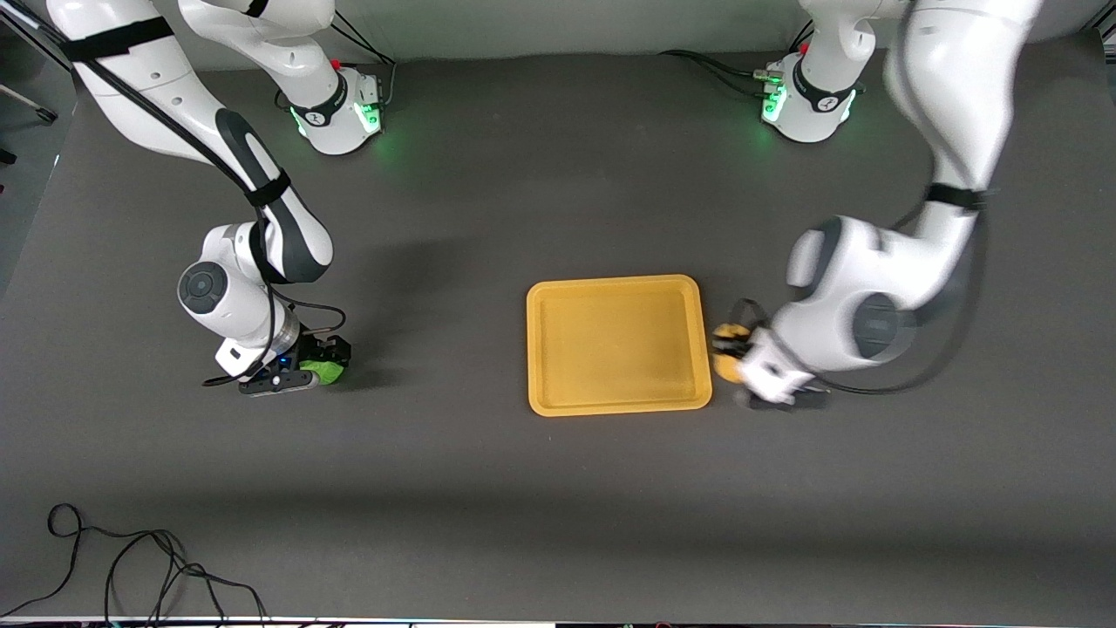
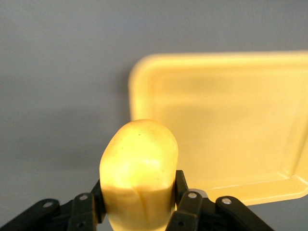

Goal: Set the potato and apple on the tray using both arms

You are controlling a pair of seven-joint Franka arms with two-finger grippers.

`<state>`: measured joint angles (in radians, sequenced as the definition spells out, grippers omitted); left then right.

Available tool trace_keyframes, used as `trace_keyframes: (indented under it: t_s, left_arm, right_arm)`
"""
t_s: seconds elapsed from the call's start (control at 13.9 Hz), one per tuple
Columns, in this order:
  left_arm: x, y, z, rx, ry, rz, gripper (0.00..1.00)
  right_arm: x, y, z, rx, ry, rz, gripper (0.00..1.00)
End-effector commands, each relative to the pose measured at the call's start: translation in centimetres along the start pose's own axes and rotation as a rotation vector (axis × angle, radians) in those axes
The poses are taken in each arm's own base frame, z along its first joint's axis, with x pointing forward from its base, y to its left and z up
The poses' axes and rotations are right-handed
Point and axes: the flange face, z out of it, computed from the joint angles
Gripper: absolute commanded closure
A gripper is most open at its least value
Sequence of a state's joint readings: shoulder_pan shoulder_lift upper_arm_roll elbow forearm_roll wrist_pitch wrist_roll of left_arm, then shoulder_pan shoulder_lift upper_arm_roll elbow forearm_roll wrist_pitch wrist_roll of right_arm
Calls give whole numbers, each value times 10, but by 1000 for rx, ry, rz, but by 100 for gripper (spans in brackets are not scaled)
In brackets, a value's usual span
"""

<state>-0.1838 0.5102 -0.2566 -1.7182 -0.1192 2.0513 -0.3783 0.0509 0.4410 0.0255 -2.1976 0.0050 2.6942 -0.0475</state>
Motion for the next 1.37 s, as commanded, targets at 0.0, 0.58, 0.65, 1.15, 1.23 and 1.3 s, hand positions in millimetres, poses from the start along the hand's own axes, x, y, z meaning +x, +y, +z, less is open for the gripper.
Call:
trace_keyframes:
  t_s: [0.0,0.58,0.65,1.15,1.23,1.3]
  left_arm:
    - [-5,28,42,25,22,-1,87]
    - [-11,21,81,94,-1,-11,57]
    - [-10,20,81,104,4,-6,13]
    - [-1,-4,25,106,35,-36,0]
    - [7,-22,0,108,61,-54,0]
    - [11,-42,-26,119,99,-74,0]
  right_arm:
    - [7,5,-8,-7,25,1,59]
    - [77,2,-237,-14,-93,-7,60]
    - [83,-2,-264,-13,-110,-6,60]
    - [101,-160,-308,-17,-51,58,60]
    - [101,-184,-304,-17,-51,72,60]
    - [103,-206,-299,-17,-50,90,60]
